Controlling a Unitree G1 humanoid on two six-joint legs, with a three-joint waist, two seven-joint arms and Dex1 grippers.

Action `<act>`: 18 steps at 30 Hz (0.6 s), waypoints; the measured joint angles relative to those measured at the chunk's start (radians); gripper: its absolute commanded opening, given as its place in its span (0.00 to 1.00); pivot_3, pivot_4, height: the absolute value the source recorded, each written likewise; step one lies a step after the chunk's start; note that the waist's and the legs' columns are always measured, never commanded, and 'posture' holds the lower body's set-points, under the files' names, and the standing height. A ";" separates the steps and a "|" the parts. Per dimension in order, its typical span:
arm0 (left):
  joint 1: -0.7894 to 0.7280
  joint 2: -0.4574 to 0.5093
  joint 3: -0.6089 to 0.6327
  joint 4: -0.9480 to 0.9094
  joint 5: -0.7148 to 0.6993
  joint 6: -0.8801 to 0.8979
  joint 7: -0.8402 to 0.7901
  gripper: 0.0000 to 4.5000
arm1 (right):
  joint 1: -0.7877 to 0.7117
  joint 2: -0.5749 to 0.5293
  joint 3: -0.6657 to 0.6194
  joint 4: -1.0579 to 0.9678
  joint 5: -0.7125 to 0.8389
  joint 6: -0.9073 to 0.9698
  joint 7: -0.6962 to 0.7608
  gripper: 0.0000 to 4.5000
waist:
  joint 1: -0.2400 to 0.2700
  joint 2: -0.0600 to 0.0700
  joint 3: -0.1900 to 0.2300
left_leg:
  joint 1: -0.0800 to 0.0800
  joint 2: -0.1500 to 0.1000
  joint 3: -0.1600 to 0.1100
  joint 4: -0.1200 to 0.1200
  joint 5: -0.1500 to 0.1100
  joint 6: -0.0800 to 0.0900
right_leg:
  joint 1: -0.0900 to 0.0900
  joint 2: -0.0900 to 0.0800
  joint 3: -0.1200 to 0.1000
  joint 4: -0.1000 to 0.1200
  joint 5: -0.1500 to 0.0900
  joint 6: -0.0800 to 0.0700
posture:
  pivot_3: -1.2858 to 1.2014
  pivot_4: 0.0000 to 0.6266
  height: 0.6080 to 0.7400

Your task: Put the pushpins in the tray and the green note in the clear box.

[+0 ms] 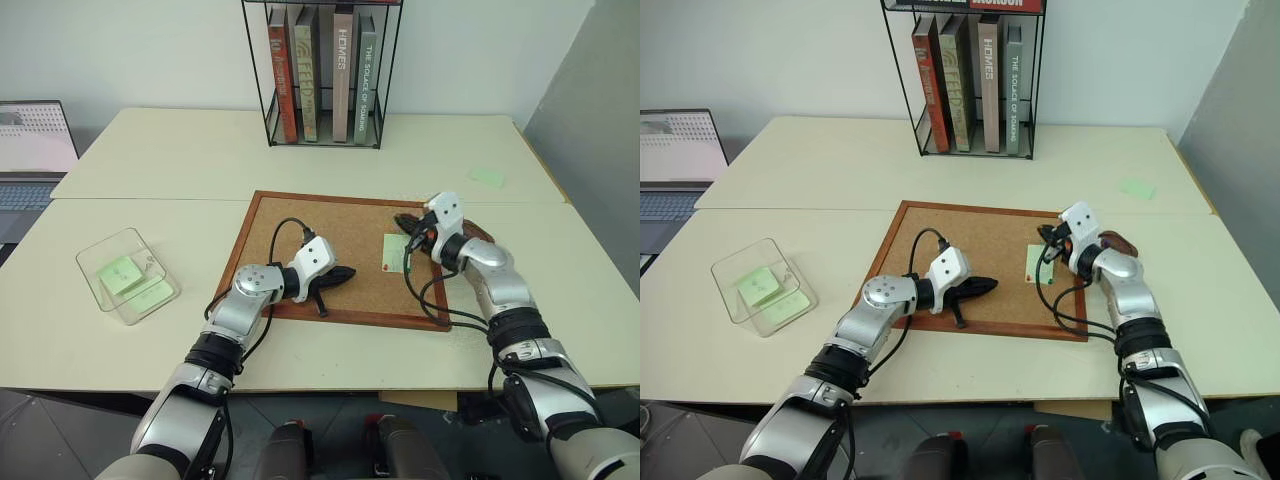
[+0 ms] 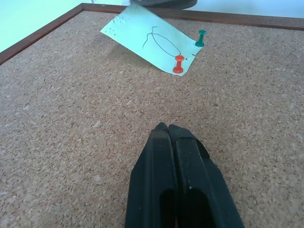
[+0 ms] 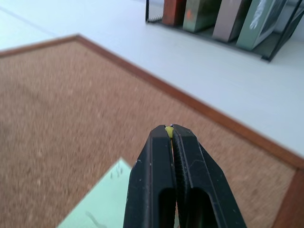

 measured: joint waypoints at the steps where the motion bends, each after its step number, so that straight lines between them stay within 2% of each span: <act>1: 0.001 0.000 0.000 -0.002 0.000 0.000 0.000 0.00 | 0.009 0.000 -0.005 -0.017 0.004 0.018 -0.002 0.01 | 0.000 0.000 0.000 | 0.000 0.000 0.000 0.000 0.000 0.000 | 0.000 0.000 0.000 0.000 0.000 0.000 | 0.52 0.24 1.00; 6: 0.004 -0.001 0.000 -0.007 0.001 0.000 0.000 0.00 | 0.043 -0.014 -0.020 -0.059 0.014 0.050 -0.021 0.01 | 0.000 0.000 0.000 | 0.000 0.000 0.000 0.000 0.000 0.000 | 0.000 0.000 0.000 0.000 0.000 0.000 | 0.52 0.24 1.00; 12: 0.007 -0.003 -0.003 -0.011 0.003 -0.001 0.000 0.00 | 0.110 -0.111 -0.106 -0.161 0.037 0.080 -0.064 0.01 | 0.001 0.000 0.000 | 0.000 0.000 0.000 -0.001 0.000 0.000 | 0.000 0.000 0.000 -0.001 0.000 0.000 | 0.52 0.24 1.00; 18: 0.005 0.000 0.002 0.000 0.005 -0.006 0.003 0.00 | 0.163 -0.168 -0.127 -0.137 -0.026 0.144 -0.194 0.01 | 0.001 0.001 0.000 | 0.001 0.000 0.002 0.000 0.000 0.000 | 0.000 0.000 0.001 0.000 0.000 0.000 | 0.52 0.24 1.00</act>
